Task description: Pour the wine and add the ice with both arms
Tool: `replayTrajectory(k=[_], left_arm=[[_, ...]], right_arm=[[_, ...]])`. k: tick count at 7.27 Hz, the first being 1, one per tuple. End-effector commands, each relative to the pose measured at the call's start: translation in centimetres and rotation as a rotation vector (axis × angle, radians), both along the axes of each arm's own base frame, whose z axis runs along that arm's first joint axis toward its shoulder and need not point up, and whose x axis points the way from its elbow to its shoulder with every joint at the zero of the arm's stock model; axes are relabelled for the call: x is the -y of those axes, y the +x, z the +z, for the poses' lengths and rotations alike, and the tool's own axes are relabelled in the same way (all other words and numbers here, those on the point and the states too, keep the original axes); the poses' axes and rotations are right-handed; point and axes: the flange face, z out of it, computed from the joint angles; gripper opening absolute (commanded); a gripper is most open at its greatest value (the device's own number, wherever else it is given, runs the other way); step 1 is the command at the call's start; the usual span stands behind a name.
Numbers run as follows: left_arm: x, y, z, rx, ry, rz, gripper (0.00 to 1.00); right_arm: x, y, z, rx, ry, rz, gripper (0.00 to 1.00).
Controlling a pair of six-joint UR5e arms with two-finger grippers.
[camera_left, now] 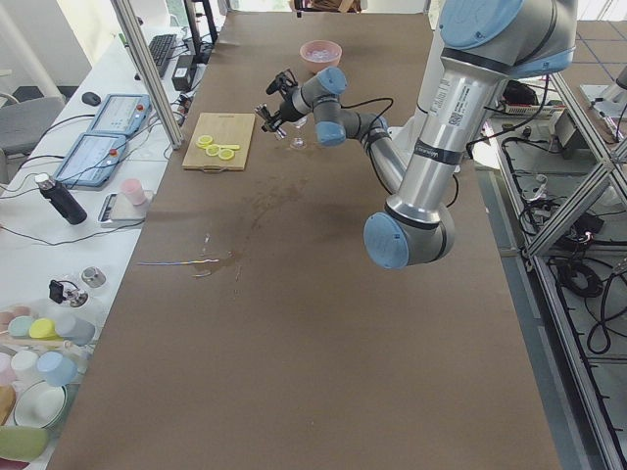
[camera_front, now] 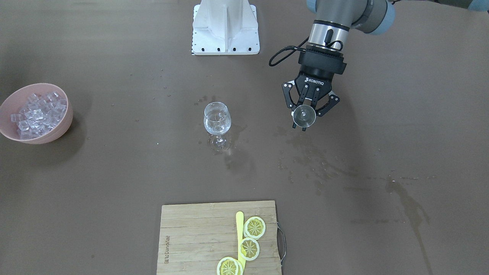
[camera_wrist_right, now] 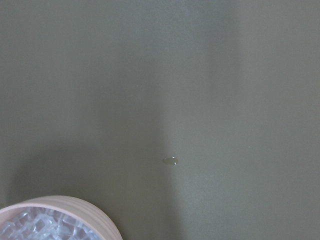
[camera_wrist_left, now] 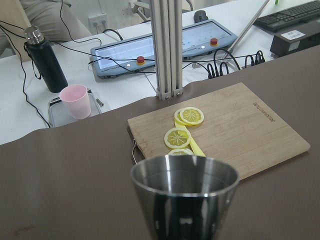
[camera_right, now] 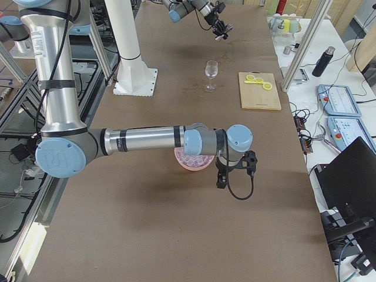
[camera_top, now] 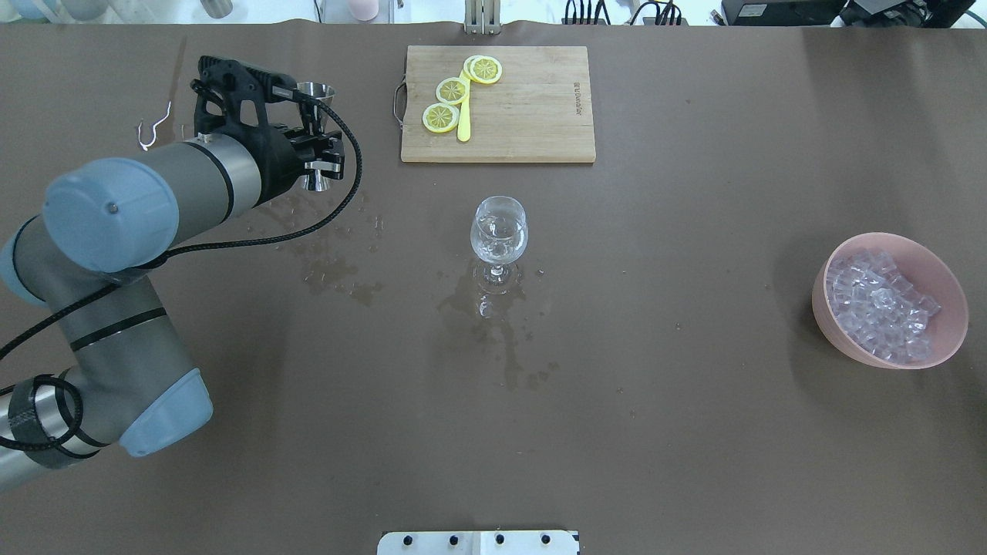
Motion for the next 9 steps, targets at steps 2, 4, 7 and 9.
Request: replayTrajectory(k=[2, 4, 7, 9], left_arm=[[0.1, -0.1, 9.0, -0.091, 0.03, -0.036, 0.0], [1.1, 0.5, 12.1, -0.125, 0.075, -0.128, 0.0], [-1.0, 3.3, 14.1, -0.173, 0.129, -0.204, 0.0], [-2.5, 5.4, 15.2, -0.143, 0.129, -0.252, 0.0]], right_arm=[[0.3, -1.0, -0.5, -0.007, 0.015, -0.019, 1.0], [0.3, -1.5, -0.5, -0.008, 0.015, -0.028, 1.0], [0.3, -1.8, -0.3, -0.002, 0.009, -0.032, 1.0], [0.3, -1.8, -0.3, -0.002, 0.007, -0.031, 1.0]])
